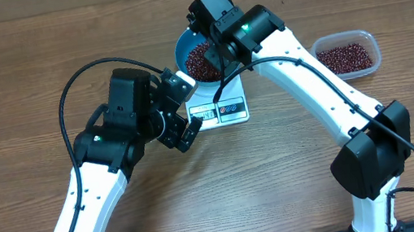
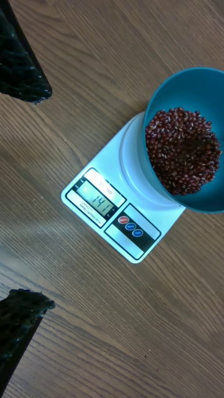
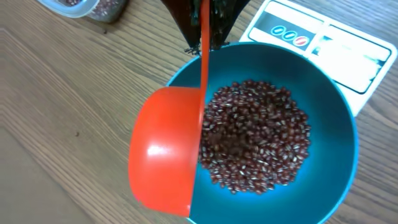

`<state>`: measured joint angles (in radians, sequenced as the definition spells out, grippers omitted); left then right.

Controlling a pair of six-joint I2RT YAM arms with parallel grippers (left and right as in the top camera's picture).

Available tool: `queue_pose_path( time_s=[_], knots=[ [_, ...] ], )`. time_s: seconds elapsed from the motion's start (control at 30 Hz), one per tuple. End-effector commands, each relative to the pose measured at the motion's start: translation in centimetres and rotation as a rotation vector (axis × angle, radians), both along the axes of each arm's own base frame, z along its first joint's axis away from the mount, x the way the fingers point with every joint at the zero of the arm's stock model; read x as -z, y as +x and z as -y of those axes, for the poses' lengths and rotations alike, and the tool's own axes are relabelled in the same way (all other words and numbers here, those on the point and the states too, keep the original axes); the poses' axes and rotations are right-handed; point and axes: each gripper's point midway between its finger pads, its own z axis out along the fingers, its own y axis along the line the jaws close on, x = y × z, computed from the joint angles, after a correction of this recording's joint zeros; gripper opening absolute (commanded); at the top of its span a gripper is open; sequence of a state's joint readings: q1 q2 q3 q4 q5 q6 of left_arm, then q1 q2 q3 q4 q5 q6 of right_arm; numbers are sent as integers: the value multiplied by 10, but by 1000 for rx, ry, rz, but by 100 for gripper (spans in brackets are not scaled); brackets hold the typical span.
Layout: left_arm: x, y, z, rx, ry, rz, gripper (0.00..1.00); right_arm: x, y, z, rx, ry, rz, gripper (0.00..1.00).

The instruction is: Scoop item into bowl and weigh 150g on scale

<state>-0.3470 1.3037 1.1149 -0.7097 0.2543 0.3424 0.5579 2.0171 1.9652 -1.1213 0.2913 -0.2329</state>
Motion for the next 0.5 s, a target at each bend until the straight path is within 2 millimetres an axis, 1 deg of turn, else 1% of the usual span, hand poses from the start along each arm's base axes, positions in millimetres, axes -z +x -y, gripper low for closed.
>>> queue_pose_path(
  time_s=[0.0,0.13,0.2,0.27,0.37,0.43,0.47],
  knots=[
    [2,-1,3,2,-6,-8,99,-34,3,3,3,25,76,4],
    [2,-1,3,2,-6,-8,100,-36,0,-4,-23,94,51,4],
    [2,-1,3,2,-6,-8,100,-43,-1,-6,-33,133,52,4],
    [2,-1,3,1,-5,-7,99,-53,-1,-1,-26,169,61,4],
    [2,-1,3,1,-5,-7,99,-73,-2,16,-6,229,73,4],
    [2,-1,3,1,-5,-7,100,-87,-5,34,19,265,77,4],
    [2,-1,3,1,-5,-7,100,-94,-7,47,40,283,76,4]
  ],
)
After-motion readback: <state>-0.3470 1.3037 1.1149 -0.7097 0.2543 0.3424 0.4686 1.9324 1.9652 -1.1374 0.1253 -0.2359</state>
